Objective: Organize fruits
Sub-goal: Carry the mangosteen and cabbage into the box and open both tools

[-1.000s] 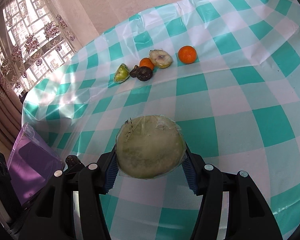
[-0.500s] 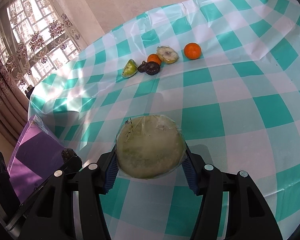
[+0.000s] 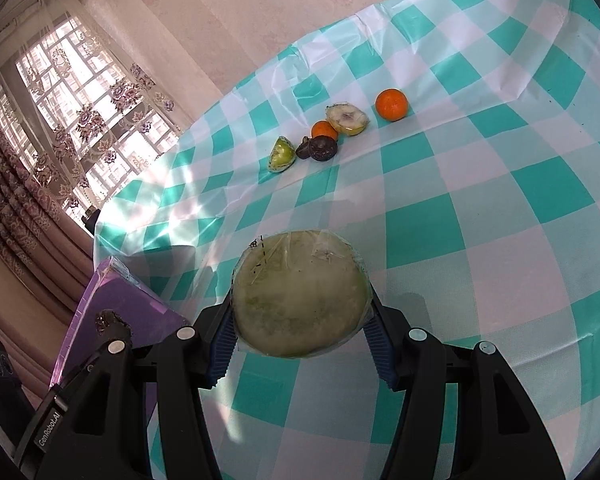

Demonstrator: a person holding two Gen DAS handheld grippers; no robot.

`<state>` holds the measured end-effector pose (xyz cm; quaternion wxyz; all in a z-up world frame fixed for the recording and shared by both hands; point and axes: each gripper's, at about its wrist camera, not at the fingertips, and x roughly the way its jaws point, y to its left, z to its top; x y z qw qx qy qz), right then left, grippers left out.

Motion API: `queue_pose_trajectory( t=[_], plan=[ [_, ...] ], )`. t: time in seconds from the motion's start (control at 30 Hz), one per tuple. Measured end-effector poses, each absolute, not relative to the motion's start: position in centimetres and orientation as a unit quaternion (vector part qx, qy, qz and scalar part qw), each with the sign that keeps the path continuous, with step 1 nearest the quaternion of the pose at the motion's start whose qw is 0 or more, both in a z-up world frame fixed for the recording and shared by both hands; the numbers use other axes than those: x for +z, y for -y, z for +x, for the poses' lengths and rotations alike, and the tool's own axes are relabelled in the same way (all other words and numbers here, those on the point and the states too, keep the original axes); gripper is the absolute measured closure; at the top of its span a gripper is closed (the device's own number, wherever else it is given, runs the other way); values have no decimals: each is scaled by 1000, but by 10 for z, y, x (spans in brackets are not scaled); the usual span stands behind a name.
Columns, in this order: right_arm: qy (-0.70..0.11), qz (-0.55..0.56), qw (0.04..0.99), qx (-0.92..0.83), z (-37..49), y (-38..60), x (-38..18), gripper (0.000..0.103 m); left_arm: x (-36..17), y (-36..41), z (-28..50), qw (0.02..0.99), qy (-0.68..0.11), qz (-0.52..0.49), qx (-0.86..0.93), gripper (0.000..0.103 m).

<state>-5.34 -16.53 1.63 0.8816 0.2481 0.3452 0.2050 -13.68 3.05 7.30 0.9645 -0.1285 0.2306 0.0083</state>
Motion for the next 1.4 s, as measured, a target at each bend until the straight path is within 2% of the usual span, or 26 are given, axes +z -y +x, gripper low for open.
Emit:
queue_pose_trajectory(
  t=[0.13, 0.5, 0.8, 1.13, 1.3, 1.33, 1.37, 1.4],
  plan=[
    [-345, 244, 875, 235, -60, 145, 26, 47, 102, -52, -151, 966, -216, -133, 61, 67],
    [-293, 135, 886, 334, -98, 59, 90, 47, 147, -121, -184, 948, -260, -120, 142, 67],
    [-256, 24, 885, 387, -124, -31, 124, 47, 151, -185, -221, 933, -288, -108, 185, 67],
    [-319, -215, 850, 359, -135, -153, 97, 47, 122, -240, -232, 897, -360, -56, 250, 67],
    [-367, -245, 829, 344, -122, -177, 78, 47, 107, -262, -229, 886, -376, -83, 259, 66],
    [-375, -247, 827, 338, -120, -180, 74, 47, 104, -264, -228, 885, -378, -87, 260, 61],
    [-384, -238, 826, 338, -117, -180, 74, 47, 103, -266, -228, 884, -377, -91, 260, 47],
    [-388, -224, 826, 343, -115, -178, 76, 47, 102, -268, -228, 885, -374, -95, 262, 38]
  ],
)
